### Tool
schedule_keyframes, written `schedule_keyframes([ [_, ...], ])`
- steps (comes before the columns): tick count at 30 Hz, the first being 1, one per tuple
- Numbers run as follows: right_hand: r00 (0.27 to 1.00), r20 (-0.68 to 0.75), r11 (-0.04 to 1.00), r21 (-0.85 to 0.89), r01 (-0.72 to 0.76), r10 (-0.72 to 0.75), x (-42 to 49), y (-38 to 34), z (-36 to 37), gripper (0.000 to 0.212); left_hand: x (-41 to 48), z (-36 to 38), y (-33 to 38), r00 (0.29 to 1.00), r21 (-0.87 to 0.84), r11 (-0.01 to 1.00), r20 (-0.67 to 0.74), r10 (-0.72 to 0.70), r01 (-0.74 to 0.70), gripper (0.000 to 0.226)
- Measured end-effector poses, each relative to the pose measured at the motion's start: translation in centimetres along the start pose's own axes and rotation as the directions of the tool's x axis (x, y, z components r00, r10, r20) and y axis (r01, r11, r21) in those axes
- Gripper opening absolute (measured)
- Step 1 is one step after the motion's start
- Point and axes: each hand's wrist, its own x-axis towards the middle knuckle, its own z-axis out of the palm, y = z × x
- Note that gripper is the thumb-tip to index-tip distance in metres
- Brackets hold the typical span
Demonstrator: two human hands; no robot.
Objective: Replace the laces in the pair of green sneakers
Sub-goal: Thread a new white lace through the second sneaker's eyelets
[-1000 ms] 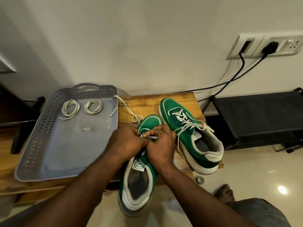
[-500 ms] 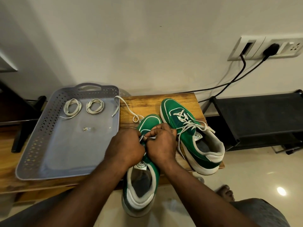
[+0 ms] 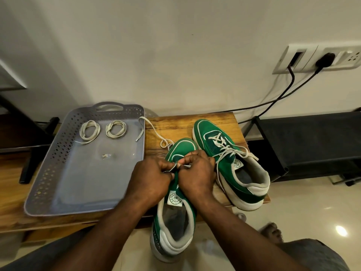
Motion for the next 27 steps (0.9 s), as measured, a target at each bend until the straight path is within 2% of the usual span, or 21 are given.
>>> schedule_keyframes([
  [3, 0.998, 0.007, 0.992, 0.114, 0.059, -0.060, 0.6, 0.9, 0.0, 0.036, -1.0, 0.8, -0.1, 0.996, -0.056, 0.996, -0.041, -0.074, 0.072, 0.027],
  [5, 0.996, 0.010, 0.989, 0.117, 0.089, -0.090, 0.7, 1.3, 0.0, 0.036, -1.4, 1.2, -0.2, 0.993, -0.101, 0.989, -0.040, -0.113, 0.108, 0.027],
  [11, 0.984, -0.031, 0.984, 0.003, 0.177, -0.177, 0.9, 1.4, -0.2, 0.029, -1.7, 1.7, 0.1, 0.983, -0.117, 0.981, -0.080, -0.165, 0.155, 0.026],
  [20, 0.971, 0.016, 0.958, -0.160, 0.240, -0.240, 0.9, 1.6, -0.4, 0.004, -1.8, 1.7, 0.5, 0.983, -0.099, 0.983, -0.086, -0.161, 0.153, 0.027],
  [25, 0.964, 0.097, 0.966, -0.055, 0.252, -0.246, 1.7, 1.9, -0.7, 0.012, -1.9, 1.1, 0.3, 0.972, -0.203, 0.952, 0.008, -0.233, 0.230, 0.034],
  [27, 0.959, 0.126, 0.967, -0.013, 0.256, -0.253, 1.9, 1.9, -1.1, 0.014, -2.0, 0.9, 0.2, 0.976, -0.183, 0.958, 0.025, -0.218, 0.219, 0.035],
])
